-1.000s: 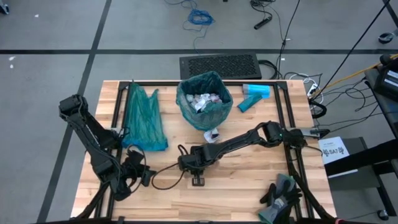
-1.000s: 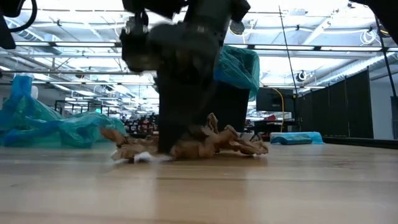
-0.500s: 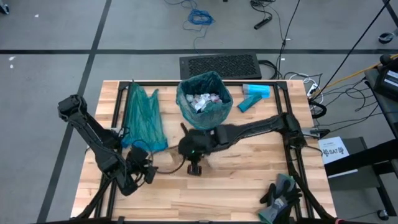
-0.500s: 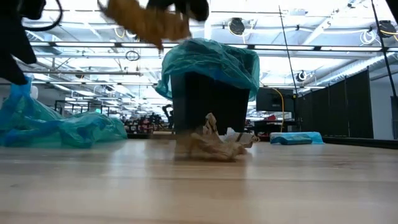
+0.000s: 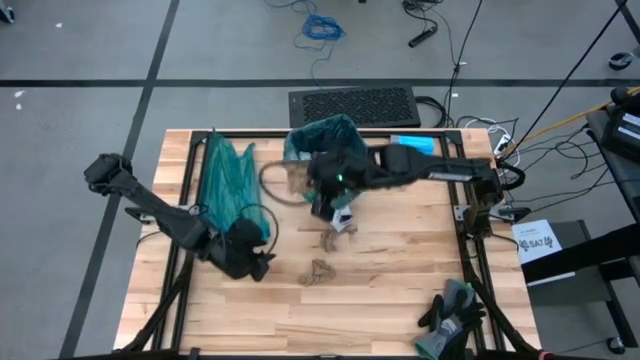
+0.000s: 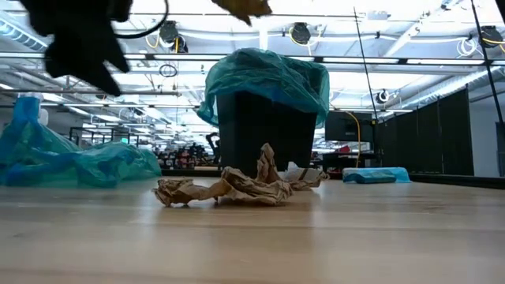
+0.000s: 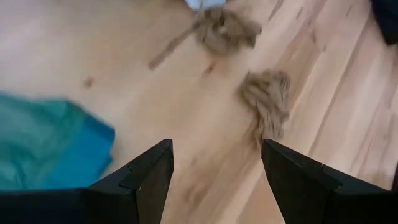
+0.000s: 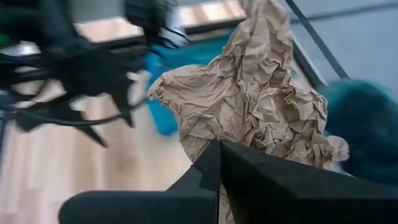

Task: Place trash/remove bag and relplace
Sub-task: Put the brown napkin into the blue trash bag inside the black trash bin

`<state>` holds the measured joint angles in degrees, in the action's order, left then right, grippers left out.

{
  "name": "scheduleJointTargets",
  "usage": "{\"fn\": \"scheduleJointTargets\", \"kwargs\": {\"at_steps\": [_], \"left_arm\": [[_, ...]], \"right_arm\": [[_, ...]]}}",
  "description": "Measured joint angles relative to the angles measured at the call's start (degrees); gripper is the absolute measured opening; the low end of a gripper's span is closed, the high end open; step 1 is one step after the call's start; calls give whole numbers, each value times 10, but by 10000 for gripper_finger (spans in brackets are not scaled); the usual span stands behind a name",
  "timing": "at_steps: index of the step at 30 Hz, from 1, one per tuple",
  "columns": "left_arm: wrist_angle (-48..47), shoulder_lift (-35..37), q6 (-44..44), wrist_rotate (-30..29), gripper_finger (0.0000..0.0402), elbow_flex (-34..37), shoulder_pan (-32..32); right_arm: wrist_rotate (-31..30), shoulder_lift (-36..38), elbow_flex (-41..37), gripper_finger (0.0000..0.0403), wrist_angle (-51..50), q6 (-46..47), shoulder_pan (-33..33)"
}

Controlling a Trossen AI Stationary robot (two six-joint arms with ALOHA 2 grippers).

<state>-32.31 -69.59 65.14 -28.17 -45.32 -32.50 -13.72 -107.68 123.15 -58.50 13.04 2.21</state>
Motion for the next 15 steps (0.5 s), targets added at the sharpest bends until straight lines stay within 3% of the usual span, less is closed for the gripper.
{"fn": "scheduleJointTargets", "kwargs": {"at_steps": [9,15], "left_arm": [[56,33,-99,77,244,-1,81],[63,42,-155,109,244,-1,106]], "right_arm": [[-1,-1,0,6,-65,34,-119],[36,-1,0,48,-73,37,-168]]}}
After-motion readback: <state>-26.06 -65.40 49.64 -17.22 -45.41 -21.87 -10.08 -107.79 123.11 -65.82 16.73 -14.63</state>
